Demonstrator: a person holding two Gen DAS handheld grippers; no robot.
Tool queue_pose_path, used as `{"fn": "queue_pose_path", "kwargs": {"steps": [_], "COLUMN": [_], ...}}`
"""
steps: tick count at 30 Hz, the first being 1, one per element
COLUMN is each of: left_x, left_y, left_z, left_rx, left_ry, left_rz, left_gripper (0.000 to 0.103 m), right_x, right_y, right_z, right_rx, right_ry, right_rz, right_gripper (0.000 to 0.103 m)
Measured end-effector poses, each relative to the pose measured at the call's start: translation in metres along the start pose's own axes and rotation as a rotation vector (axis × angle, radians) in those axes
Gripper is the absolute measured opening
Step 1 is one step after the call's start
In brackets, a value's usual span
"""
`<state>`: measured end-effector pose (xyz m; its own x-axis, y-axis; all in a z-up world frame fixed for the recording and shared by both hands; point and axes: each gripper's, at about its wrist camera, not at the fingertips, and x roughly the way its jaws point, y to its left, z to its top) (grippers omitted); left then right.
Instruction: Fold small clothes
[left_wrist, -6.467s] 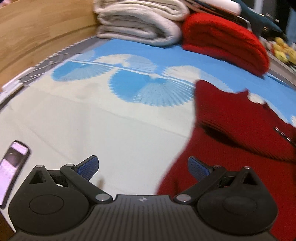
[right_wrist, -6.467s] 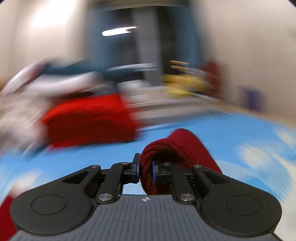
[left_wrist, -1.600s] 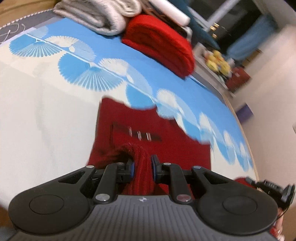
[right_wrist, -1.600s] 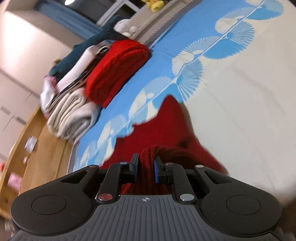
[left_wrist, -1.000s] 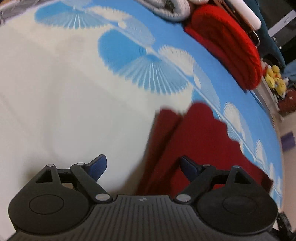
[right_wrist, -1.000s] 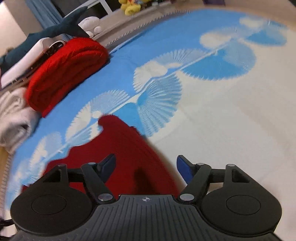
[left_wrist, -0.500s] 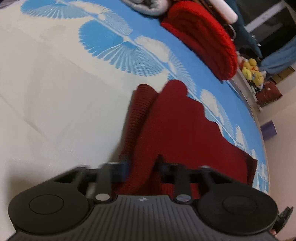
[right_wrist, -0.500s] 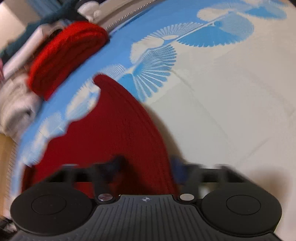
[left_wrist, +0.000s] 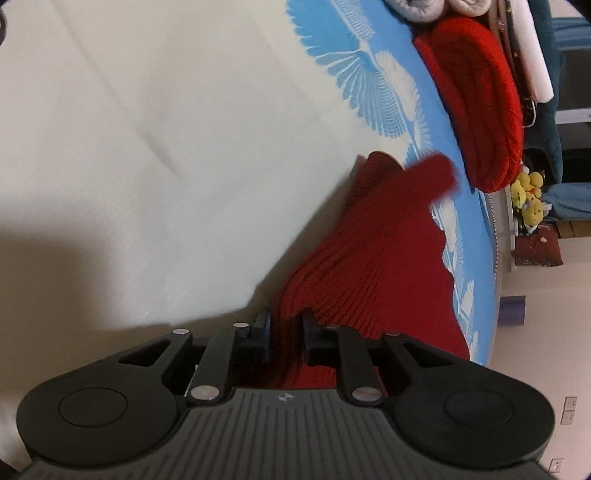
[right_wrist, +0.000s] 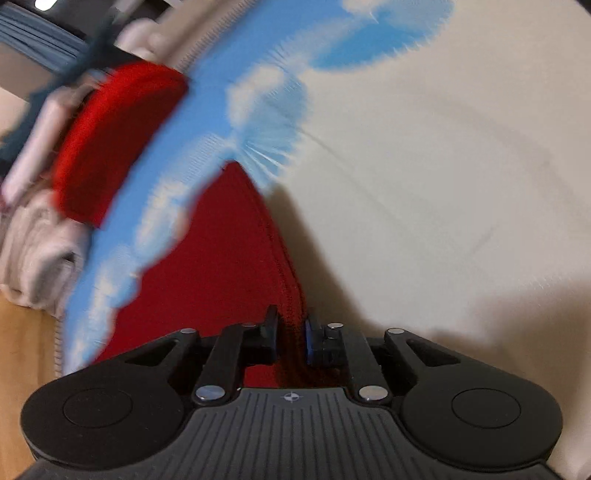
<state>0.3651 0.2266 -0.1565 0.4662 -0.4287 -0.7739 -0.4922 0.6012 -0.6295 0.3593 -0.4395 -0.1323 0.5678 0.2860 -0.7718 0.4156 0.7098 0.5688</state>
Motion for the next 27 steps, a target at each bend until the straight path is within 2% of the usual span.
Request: {"fn": "queue_pose_path", "kwargs": {"steps": [1, 2, 4, 5, 6, 8, 10, 11, 13, 14, 16, 18, 19, 22, 24, 27], "left_x": [-0.005, -0.01, -0.019, -0.022, -0.025, -0.031, -0.028, -0.025, -0.01, 0.0, 0.011, 0.008, 0.006, 0.001, -0.006, -0.016], "left_y": [-0.007, -0.014, -0.028, -0.035, -0.04, -0.05, -0.058, -0.061, -0.063, -0.057, -0.045, -0.038, -0.039, -0.035, -0.034, -0.048], "left_z": [-0.001, -0.002, -0.005, -0.006, -0.008, -0.014, -0.02, -0.022, -0.022, -0.021, -0.014, -0.011, -0.011, -0.01, -0.01, -0.006], "left_rx": [0.028, 0.056, 0.115, 0.132, 0.144, 0.18, 0.223, 0.253, 0.296, 0.293, 0.254, 0.246, 0.269, 0.249, 0.217, 0.216], "left_ry": [-0.032, -0.071, -0.144, -0.169, -0.19, -0.203, -0.184, -0.169, -0.161, -0.161, -0.164, -0.177, -0.183, -0.2, -0.202, -0.271], "left_rz": [0.011, 0.018, 0.025, 0.018, 0.013, 0.005, -0.003, 0.012, 0.095, 0.155, 0.215, 0.204, 0.23, 0.271, 0.254, 0.198], "left_gripper": [0.025, 0.031, 0.076, 0.083, 0.084, 0.085, 0.086, 0.086, 0.086, 0.085, 0.083, 0.08, 0.08, 0.081, 0.08, 0.081], "right_x": [0.003, 0.0, -0.009, -0.013, -0.017, -0.028, -0.037, -0.041, -0.039, -0.036, -0.02, 0.006, 0.02, 0.024, 0.014, -0.006], "right_y": [0.0, 0.002, 0.008, 0.012, 0.014, 0.022, 0.033, 0.042, 0.058, 0.067, 0.08, 0.084, 0.084, 0.094, 0.096, 0.09], "right_z": [0.0, 0.0, -0.001, -0.002, -0.003, -0.005, -0.007, -0.012, -0.019, -0.024, -0.034, -0.041, -0.044, -0.055, -0.054, -0.046], "right_rx": [-0.017, -0.038, -0.079, -0.103, -0.12, -0.159, -0.206, -0.239, -0.314, -0.354, -0.429, -0.468, -0.487, -0.629, -0.601, -0.553], "right_ry": [-0.001, -0.025, -0.086, -0.114, -0.146, -0.214, -0.25, -0.26, -0.243, -0.226, -0.185, -0.108, -0.08, -0.114, -0.133, -0.209], "right_rz": [-0.018, -0.033, -0.046, -0.05, -0.06, -0.077, -0.04, 0.015, 0.133, 0.164, 0.144, 0.074, 0.034, -0.017, 0.002, 0.048], "right_gripper": [0.035, 0.04, 0.055, 0.059, 0.063, 0.063, 0.064, 0.065, 0.063, 0.063, 0.063, 0.063, 0.062, 0.062, 0.061, 0.064]}}
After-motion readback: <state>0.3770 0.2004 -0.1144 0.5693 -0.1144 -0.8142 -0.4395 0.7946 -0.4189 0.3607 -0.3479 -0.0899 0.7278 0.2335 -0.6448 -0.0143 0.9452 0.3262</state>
